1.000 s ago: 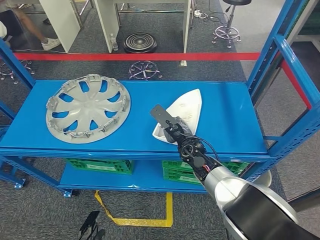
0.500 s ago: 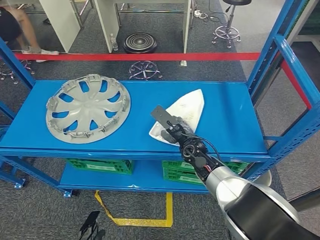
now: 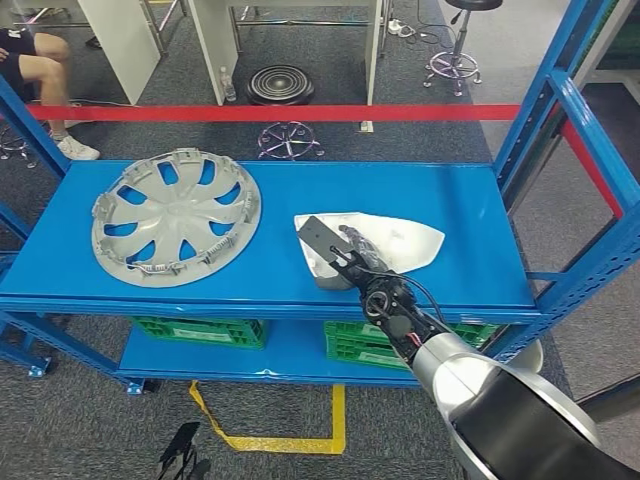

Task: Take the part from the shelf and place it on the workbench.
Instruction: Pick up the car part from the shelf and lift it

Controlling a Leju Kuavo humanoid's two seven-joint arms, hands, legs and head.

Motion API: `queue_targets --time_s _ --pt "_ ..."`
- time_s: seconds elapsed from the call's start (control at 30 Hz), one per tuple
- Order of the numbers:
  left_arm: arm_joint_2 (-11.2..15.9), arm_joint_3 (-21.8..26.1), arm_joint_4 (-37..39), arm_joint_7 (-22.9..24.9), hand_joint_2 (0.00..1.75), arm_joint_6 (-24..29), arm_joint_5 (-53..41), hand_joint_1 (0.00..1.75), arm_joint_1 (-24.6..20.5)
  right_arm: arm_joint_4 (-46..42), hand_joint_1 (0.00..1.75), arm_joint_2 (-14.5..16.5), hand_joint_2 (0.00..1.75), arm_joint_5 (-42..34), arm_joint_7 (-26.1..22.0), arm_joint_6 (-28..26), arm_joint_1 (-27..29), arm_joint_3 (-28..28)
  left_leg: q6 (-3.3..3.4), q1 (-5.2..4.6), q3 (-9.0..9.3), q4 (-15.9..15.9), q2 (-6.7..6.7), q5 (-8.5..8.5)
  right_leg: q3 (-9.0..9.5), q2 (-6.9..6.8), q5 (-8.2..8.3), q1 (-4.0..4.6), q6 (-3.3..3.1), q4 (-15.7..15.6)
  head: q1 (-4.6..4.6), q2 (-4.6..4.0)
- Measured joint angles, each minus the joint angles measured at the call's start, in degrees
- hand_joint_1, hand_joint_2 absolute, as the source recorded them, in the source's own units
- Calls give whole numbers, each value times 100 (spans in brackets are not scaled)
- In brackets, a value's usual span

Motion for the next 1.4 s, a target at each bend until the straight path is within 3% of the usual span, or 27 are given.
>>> queue_targets --time_s 0.5,0.73,0.97,1.4 --pt "0 0 0 19 0 -16 -16 0 -1 0 0 -40 175 99 39 22 0 172 0 0 0 0 0 0 0 0 0 0 0 0 0 0" --pt "0 -3 0 18 0 -34 -20 0 -6 0 0 -83 175 519 34 250 -11 327 0 0 0 0 0 0 0 0 0 0 0 0 1 0" --pt "3 -9 0 -18 0 -67 3 0 -7 0 0 -154 175 1382 -197 1250 -186 714 0 0 0 0 0 0 -1 0 0 0 0 0 1 0" --pt "25 -45 0 -53 0 -70 60 0 -5 0 0 -398 175 1828 -373 1832 -488 1320 0 0 0 0 0 0 0 0 0 0 0 0 2 -1"
